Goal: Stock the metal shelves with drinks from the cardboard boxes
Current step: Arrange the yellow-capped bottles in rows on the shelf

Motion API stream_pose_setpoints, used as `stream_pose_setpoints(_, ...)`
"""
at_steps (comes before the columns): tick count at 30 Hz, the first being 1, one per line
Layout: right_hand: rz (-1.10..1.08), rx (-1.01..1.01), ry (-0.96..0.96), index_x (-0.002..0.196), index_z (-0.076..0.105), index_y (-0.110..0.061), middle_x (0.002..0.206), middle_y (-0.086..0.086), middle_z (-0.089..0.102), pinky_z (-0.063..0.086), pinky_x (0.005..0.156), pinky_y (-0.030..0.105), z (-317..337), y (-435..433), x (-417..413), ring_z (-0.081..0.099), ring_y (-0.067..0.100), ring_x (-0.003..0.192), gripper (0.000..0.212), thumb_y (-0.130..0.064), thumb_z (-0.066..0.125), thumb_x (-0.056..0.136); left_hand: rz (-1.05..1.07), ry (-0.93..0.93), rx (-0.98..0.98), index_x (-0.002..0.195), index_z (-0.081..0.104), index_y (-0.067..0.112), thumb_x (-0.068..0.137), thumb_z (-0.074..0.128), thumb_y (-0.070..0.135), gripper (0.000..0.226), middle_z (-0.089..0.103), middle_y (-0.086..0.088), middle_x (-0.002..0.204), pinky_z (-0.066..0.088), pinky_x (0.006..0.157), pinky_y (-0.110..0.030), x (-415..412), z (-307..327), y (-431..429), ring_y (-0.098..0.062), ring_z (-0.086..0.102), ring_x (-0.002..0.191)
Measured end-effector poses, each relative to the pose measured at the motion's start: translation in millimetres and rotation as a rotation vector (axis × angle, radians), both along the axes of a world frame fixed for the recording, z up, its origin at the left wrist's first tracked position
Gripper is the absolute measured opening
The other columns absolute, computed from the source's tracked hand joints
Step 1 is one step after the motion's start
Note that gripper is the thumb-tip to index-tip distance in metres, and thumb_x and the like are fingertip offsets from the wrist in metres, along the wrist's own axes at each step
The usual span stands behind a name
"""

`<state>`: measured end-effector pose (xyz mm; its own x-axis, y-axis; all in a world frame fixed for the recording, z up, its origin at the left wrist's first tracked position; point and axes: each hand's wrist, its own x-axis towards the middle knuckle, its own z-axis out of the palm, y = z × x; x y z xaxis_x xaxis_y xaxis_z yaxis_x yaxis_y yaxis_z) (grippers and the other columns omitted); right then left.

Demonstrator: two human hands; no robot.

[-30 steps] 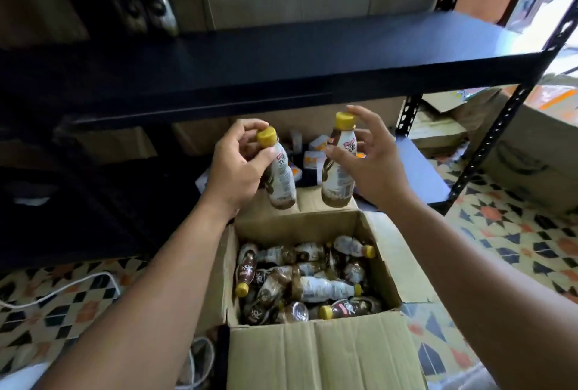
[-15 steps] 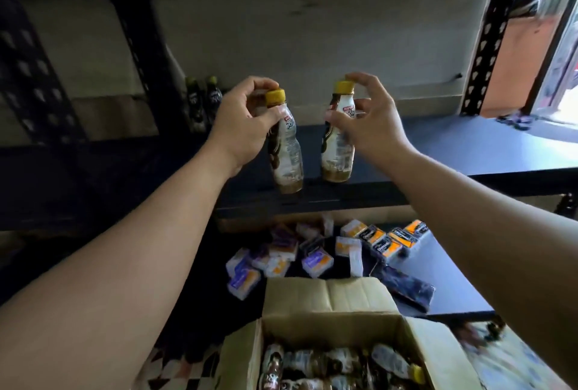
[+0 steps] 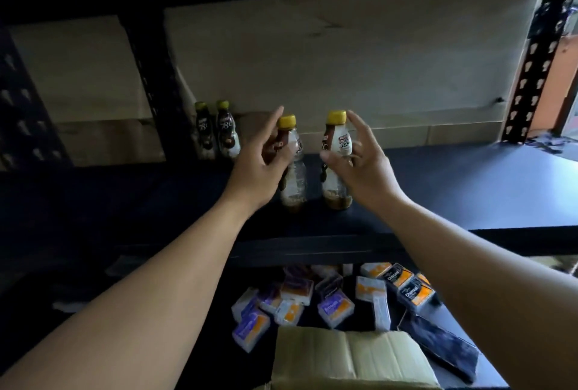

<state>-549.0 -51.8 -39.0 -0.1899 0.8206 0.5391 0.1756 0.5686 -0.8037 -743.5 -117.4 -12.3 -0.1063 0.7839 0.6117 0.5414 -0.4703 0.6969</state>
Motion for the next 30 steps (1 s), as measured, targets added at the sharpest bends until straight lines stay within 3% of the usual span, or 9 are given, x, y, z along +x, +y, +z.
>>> stream_pose_setpoints(3, 0.068, -0.066, -0.02, 0.147, 0.027, -0.06, 0.113, -0.011, 0.074, 0.058, 0.095, 0.046, -14.6, 2.9, 6.0, 0.072, 0.009, 0.103, 0.084, -0.049, 0.08, 0.083, -0.054, 0.022, -0.09, 0.155, 0.015, 0.054, 0.092, 0.072, 0.04, 0.086, 0.051, 0.037, 0.132, 0.039, 0.096, -0.003, -7.9, -26.5, -0.5, 0.018, 0.048, 0.122)
stream_pose_setpoints(7, 0.104, -0.077, -0.046, 0.142, 0.04, -0.053, 0.11, -0.01, 0.074, 0.061, 0.09, 0.047, -11.6, 19.4, 2.7, 0.073, 0.009, 0.099, 0.072, -0.045, 0.081, 0.083, -0.115, 0.012, -0.133, 0.156, 0.017, 0.052, 0.086, 0.078, 0.041, 0.093, 0.05, 0.021, 0.148, 0.037, 0.116, -0.033, -18.3, -36.5, 16.1, 0.001, 0.046, 0.136)
stream_pose_setpoints(10, 0.107, -0.081, -0.049, 0.141, 0.041, -0.057, 0.11, -0.009, 0.075, 0.06, 0.091, 0.048, -11.9, 31.2, -3.8, 0.074, 0.01, 0.1, 0.07, -0.047, 0.08, 0.084, -0.118, 0.005, -0.15, 0.156, 0.018, 0.05, 0.088, 0.077, 0.04, 0.091, 0.05, 0.021, 0.148, 0.036, 0.118, -0.039, -18.4, -34.0, 28.4, 0.001, 0.045, 0.137)
stream_pose_setpoints(16, 0.088, -0.092, -0.001, 0.15, 0.03, -0.056, 0.12, -0.011, 0.071, 0.06, 0.092, 0.042, -17.9, 34.0, -4.4, 0.071, 0.007, 0.106, 0.088, -0.055, 0.081, 0.079, -0.112, -0.056, -0.182, 0.158, 0.02, 0.045, 0.086, 0.08, 0.03, 0.095, 0.054, 0.021, 0.142, 0.041, 0.113, -0.031, -19.0, -41.8, 37.6, 0.005, 0.052, 0.128)
stream_pose_setpoints(19, 0.033, -0.071, -0.019, 0.155, 0.026, -0.05, 0.123, -0.014, 0.065, 0.059, 0.084, 0.027, -16.3, 28.6, -0.9, 0.066, -0.001, 0.104, 0.099, -0.046, 0.087, 0.077, -0.1, -0.074, -0.18, 0.159, 0.019, 0.041, 0.082, 0.084, 0.023, 0.102, 0.056, 0.025, 0.133, 0.044, 0.106, -0.022, -19.2, -42.8, 36.3, 0.009, 0.056, 0.121)
stream_pose_setpoints(22, -0.031, -0.001, -0.094, 0.154, 0.029, -0.045, 0.113, -0.02, 0.062, 0.052, 0.07, 0.011, -14.3, 22.7, -1.0, 0.062, -0.012, 0.095, 0.098, -0.04, 0.088, 0.076, -0.104, -0.082, -0.172, 0.16, 0.015, 0.04, 0.084, 0.081, 0.022, 0.102, 0.051, 0.029, 0.135, 0.043, 0.098, -0.01, -17.4, -42.6, 34.7, 0.015, 0.052, 0.121)
stream_pose_setpoints(26, -0.08, 0.067, -0.143, 0.151, 0.033, -0.051, 0.123, -0.013, 0.059, 0.057, 0.089, 0.031, -17.5, 23.5, -3.5, 0.063, 0.003, 0.103, 0.094, -0.039, 0.089, 0.076, -0.1, -0.072, -0.167, 0.16, 0.015, 0.037, 0.085, 0.081, 0.015, 0.103, 0.054, 0.021, 0.138, 0.045, 0.101, -0.015, -17.1, -43.0, 36.9, 0.006, 0.057, 0.122)
stream_pose_setpoints(30, -0.066, 0.064, -0.174, 0.155, 0.028, -0.051, 0.12, -0.014, 0.063, 0.056, 0.087, 0.025, -16.8, 23.3, -4.0, 0.064, 0.003, 0.102, 0.096, -0.04, 0.087, 0.079, -0.059, -0.077, -0.169, 0.161, 0.011, 0.036, 0.082, 0.084, 0.021, 0.108, 0.059, 0.021, 0.125, 0.046, 0.088, -0.005, -17.9, -43.1, 37.1, 0.013, 0.06, 0.109)
